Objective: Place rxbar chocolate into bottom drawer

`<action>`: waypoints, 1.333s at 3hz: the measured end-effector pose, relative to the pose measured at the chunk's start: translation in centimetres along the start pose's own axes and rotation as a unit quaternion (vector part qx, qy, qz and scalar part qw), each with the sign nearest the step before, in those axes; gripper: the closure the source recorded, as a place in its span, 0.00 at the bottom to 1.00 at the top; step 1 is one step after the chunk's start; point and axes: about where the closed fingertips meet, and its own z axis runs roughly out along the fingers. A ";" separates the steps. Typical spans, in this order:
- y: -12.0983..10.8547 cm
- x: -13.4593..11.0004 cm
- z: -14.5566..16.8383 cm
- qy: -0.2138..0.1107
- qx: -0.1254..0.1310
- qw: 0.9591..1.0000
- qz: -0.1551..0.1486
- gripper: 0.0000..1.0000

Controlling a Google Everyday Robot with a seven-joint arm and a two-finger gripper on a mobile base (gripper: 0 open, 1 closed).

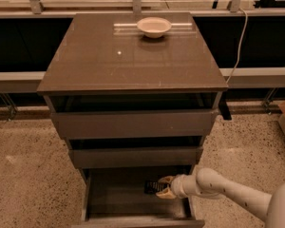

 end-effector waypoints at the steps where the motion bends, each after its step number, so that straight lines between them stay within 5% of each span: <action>1: 0.0 2.5 1.6 0.011 -0.011 1.000 0.005 1.00; 2: 0.1 4.4 3.0 -0.001 -0.015 1.000 0.008 1.00; 4: 0.3 6.0 4.7 -0.022 -0.021 1.000 -0.002 0.61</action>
Offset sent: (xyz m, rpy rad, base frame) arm 0.0033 -0.0166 -0.0831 0.0426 0.0220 0.0104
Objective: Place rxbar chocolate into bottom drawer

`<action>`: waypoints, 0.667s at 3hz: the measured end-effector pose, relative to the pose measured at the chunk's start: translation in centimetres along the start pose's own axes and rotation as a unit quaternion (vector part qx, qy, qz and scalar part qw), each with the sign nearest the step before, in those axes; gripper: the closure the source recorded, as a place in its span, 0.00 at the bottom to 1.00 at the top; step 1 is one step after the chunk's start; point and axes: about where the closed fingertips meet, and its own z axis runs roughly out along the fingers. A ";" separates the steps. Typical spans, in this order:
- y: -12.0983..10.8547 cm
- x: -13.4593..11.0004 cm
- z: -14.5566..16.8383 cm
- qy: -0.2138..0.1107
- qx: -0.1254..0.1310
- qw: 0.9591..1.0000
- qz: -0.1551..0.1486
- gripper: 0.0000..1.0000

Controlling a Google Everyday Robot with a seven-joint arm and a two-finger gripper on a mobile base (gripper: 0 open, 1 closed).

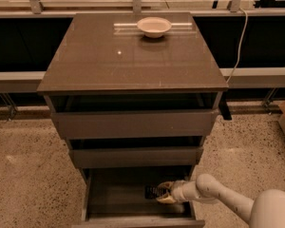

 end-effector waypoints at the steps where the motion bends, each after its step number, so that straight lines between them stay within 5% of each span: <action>1: 0.1 -0.1 0.2 0.000 -0.002 1.000 0.000 0.38; 2: 0.3 -0.1 0.4 -0.001 -0.003 1.000 0.001 0.15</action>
Offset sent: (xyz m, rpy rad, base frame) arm -0.0008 0.0020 -0.0005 0.0013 0.0022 0.0019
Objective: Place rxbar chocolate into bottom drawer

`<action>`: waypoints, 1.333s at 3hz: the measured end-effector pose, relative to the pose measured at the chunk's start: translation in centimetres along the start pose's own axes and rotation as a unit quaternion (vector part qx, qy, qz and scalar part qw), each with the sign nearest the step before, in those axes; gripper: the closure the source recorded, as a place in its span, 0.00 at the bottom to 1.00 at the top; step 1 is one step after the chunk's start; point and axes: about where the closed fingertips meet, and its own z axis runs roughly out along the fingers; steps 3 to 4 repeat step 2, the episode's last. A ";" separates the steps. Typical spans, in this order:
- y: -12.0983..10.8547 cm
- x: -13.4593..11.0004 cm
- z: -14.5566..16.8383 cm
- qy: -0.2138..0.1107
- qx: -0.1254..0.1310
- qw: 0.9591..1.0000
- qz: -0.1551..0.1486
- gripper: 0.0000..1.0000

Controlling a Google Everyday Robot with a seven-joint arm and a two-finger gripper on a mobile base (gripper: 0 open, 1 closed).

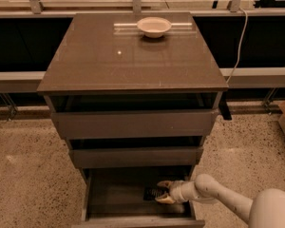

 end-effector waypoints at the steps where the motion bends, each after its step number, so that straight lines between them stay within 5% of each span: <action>1: 0.1 -0.1 0.2 -0.001 -0.002 1.000 0.000 0.00; 4: 0.1 -0.1 0.2 -0.001 -0.002 1.000 0.000 0.00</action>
Offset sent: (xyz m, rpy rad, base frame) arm -0.0010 0.0021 -0.0008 0.0019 0.0020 0.0024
